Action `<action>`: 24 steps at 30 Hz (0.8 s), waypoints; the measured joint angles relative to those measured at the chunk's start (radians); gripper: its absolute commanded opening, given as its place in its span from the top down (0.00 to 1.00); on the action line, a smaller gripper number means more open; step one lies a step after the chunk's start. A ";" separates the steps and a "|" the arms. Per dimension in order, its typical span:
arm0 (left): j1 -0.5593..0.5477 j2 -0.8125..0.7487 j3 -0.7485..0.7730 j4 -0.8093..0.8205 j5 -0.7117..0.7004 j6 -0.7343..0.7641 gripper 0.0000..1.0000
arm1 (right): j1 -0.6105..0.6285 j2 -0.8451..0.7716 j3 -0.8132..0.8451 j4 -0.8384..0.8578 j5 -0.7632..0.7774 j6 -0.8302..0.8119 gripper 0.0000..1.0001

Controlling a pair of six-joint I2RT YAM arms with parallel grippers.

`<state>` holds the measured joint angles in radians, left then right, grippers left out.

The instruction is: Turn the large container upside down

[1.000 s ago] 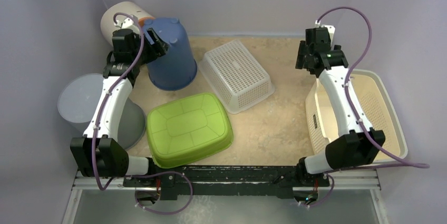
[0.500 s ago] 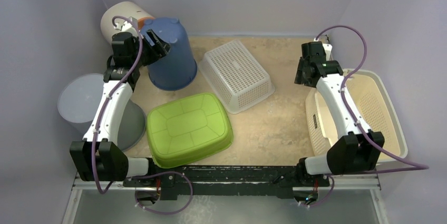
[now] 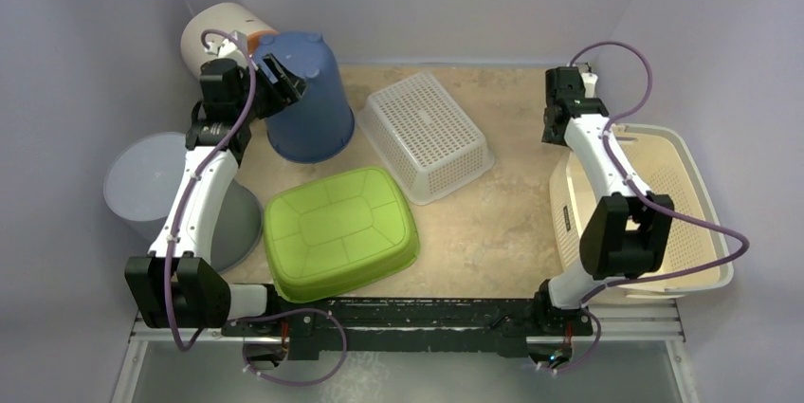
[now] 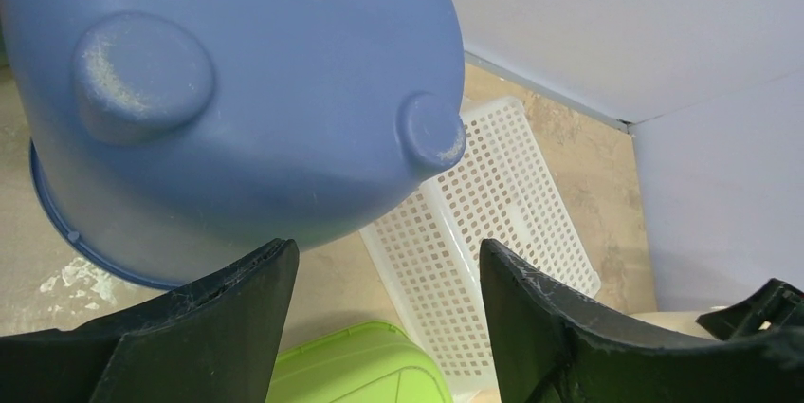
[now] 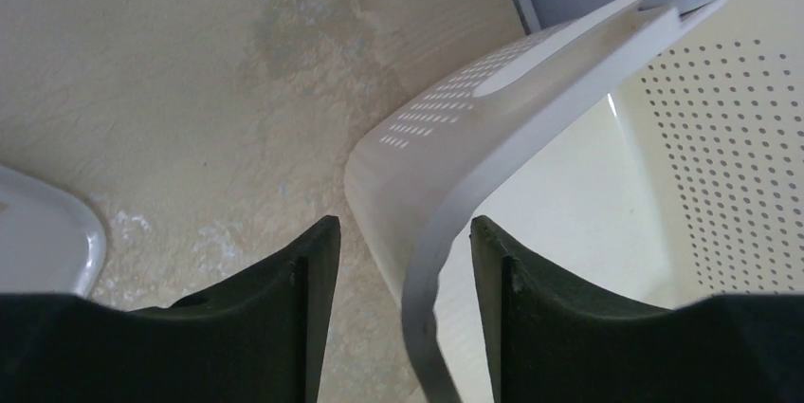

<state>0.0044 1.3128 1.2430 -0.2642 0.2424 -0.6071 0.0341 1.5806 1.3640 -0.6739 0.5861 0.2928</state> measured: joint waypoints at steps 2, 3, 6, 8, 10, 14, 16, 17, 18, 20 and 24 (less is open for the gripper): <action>0.000 -0.003 -0.008 -0.001 0.000 0.000 0.31 | -0.018 0.004 0.008 0.012 0.001 -0.011 0.79; 0.000 -0.005 -0.013 -0.002 0.000 0.000 0.31 | -0.026 0.004 0.016 0.021 0.002 -0.014 0.92; 0.000 -0.006 -0.026 -0.007 -0.002 0.000 0.31 | -0.036 0.005 0.040 0.034 0.019 -0.014 1.00; 0.000 -0.006 -0.032 -0.008 -0.003 0.001 0.31 | -0.038 0.010 0.057 0.030 0.027 -0.027 1.00; 0.000 -0.006 -0.035 -0.009 -0.006 0.001 0.31 | -0.038 0.021 0.064 0.037 0.026 -0.028 1.00; 0.000 -0.006 -0.041 -0.008 -0.013 0.001 0.32 | -0.038 0.062 0.098 0.060 0.027 -0.032 1.00; 0.000 -0.006 -0.044 -0.008 -0.015 0.000 0.32 | -0.039 0.090 0.139 0.068 0.022 -0.038 1.00; 0.000 -0.006 -0.045 -0.008 -0.017 0.000 0.32 | -0.040 0.107 0.166 0.075 0.018 -0.043 1.00; 0.000 -0.006 -0.045 -0.008 -0.019 0.000 0.32 | -0.040 0.128 0.199 0.085 0.016 -0.050 1.00; 0.000 -0.006 -0.045 -0.007 -0.020 0.000 0.32 | -0.040 0.173 0.272 0.111 0.016 -0.069 1.00; 0.000 -0.006 -0.045 -0.006 -0.024 -0.001 0.32 | -0.040 0.322 0.516 0.168 0.017 -0.097 1.00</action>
<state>0.0044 1.3067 1.1984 -0.2707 0.2188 -0.6079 -0.0055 1.9022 1.8797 -0.5060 0.6033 0.1959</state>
